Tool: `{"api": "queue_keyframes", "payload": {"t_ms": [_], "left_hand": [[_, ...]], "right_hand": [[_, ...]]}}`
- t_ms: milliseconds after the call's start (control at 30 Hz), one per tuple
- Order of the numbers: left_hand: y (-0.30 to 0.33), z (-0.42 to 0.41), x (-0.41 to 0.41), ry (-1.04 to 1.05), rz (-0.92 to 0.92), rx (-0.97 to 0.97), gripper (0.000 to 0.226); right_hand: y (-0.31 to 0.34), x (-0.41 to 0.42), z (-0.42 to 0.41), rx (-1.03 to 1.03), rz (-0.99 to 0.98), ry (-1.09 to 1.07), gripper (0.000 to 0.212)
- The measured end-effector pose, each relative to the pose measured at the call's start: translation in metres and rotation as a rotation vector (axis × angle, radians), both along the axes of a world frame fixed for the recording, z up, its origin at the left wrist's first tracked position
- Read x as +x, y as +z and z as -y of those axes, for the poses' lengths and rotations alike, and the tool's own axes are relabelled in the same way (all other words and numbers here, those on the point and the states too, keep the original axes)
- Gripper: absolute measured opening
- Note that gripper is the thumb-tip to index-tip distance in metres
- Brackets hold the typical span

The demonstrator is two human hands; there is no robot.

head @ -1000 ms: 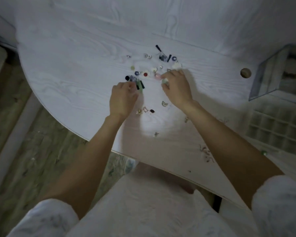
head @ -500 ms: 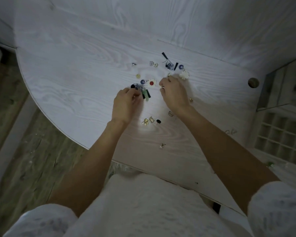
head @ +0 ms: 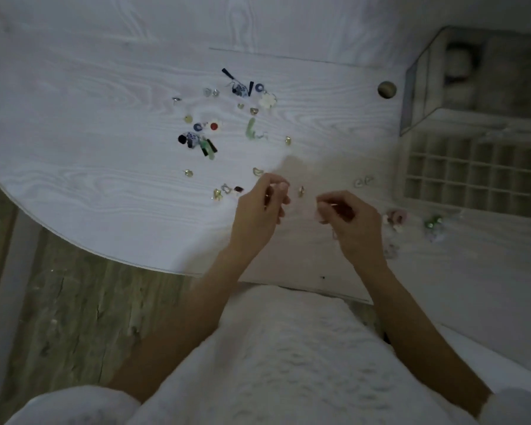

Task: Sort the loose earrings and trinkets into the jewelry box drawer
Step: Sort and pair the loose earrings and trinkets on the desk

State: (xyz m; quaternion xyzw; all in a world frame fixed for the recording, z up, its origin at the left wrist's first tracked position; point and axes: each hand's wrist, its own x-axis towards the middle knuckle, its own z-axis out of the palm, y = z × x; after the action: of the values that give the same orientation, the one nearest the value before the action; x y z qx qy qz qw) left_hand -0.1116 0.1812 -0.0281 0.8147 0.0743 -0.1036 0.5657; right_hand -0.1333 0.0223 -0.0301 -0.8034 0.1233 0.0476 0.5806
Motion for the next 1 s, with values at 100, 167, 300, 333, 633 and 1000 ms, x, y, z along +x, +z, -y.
{"api": "queue_keyframes", "payload": {"t_ms": [100, 167, 300, 333, 633, 1000], "left_hand": [[-0.013, 0.04, -0.016, -0.127, -0.135, -0.021, 0.015], [-0.017, 0.069, -0.028, -0.243, -0.168, -0.021, 0.019], [-0.02, 0.108, -0.051, -0.463, -0.139, 0.008, 0.027], [-0.021, 0.114, -0.055, -0.512, -0.101, 0.033, 0.028], [-0.044, 0.191, -0.071, -0.722, 0.35, 0.422, 0.025], [-0.047, 0.218, -0.089, -0.565, 0.38, 0.593, 0.035]], "right_hand": [[-0.002, -0.036, 0.04, -0.011, -0.068, -0.096, 0.01], [-0.007, -0.06, 0.072, -0.058, -0.095, -0.174, 0.01], [-0.021, -0.088, 0.128, -0.344, -0.092, -0.339, 0.009], [-0.025, -0.09, 0.137, -0.42, -0.083, -0.346, 0.01], [-0.047, -0.103, 0.18, -0.573, -0.106, -0.258, 0.018], [-0.046, -0.122, 0.203, -0.521, -0.148, -0.125, 0.036]]}}
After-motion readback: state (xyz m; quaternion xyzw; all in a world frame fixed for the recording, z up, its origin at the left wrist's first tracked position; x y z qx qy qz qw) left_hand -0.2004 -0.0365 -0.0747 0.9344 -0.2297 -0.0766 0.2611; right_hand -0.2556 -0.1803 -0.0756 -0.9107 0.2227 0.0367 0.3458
